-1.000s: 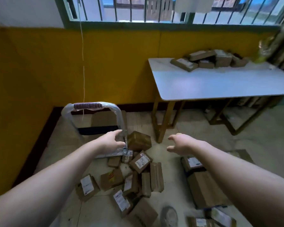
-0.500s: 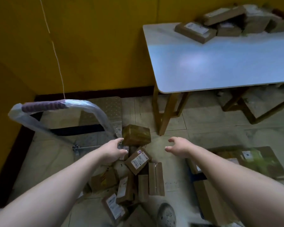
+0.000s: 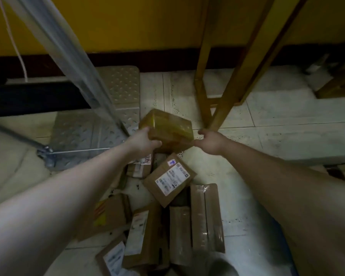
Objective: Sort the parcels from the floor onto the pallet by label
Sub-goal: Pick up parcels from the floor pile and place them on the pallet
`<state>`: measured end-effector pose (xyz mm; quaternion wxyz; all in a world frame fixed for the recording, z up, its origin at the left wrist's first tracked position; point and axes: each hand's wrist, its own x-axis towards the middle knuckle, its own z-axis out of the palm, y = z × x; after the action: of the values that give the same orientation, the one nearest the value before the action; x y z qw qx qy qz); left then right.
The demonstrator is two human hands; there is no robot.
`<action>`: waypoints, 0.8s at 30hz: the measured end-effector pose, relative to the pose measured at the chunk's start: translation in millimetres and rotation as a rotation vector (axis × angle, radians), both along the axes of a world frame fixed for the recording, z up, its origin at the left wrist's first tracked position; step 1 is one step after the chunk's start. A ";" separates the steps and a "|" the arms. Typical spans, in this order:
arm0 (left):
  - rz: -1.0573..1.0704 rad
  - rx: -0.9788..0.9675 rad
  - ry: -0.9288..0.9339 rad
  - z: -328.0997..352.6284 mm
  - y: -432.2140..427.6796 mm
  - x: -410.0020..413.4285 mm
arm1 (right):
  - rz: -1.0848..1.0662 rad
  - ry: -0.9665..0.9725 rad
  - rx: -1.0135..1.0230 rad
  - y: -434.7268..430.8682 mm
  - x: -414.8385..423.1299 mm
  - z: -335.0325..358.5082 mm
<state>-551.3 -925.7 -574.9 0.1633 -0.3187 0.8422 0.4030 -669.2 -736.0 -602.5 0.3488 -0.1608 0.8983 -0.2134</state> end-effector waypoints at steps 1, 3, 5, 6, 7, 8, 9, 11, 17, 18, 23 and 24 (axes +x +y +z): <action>0.014 -0.005 0.026 -16.5 -2.2 -4.3 | 0.000 0.009 -0.010 -4.5 -4.9 -19.4; 0.043 -0.002 0.098 -46.6 -6.9 -13.0 | -0.003 0.030 -0.033 -11.9 -14.0 -55.1; 0.077 0.013 0.193 -72.5 -11.1 -21.8 | -0.006 0.052 -0.066 -17.7 -22.7 -87.5; 0.087 0.019 0.234 -83.6 -13.3 -26.6 | -0.020 0.062 -0.084 -20.2 -26.4 -102.5; 0.097 0.030 0.267 -93.5 -15.0 -32.0 | -0.050 0.066 -0.105 -23.2 -29.7 -116.2; 0.114 0.044 0.292 -102.1 -16.3 -36.8 | -0.092 0.064 -0.131 -26.5 -32.1 -128.5; 0.139 0.059 0.310 -109.7 -17.9 -42.0 | -0.144 0.055 -0.159 -29.9 -34.2 -140.3; 0.200 0.093 0.321 -122.6 -20.1 -52.6 | -0.247 0.012 -0.205 -36.7 -36.8 -161.0; 0.319 0.153 0.125 -141.6 -19.8 -62.2 | -0.431 -0.236 -0.391 -47.8 -40.5 -186.6; 0.343 0.186 0.129 -142.2 -19.4 -62.1 | -0.461 -0.248 -0.391 -46.1 -41.2 -185.3; 0.436 0.210 0.213 -128.9 -18.6 -60.8 | -0.558 -0.204 -0.366 -33.1 -38.3 -162.4; 0.444 0.215 0.214 -121.2 -16.4 -59.0 | -0.562 -0.187 -0.366 -29.4 -35.6 -150.0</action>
<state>-610.3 -942.0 -696.1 0.0141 -0.4320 0.7167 0.5473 -704.9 -765.3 -752.5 0.3226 0.0531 0.8184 -0.4726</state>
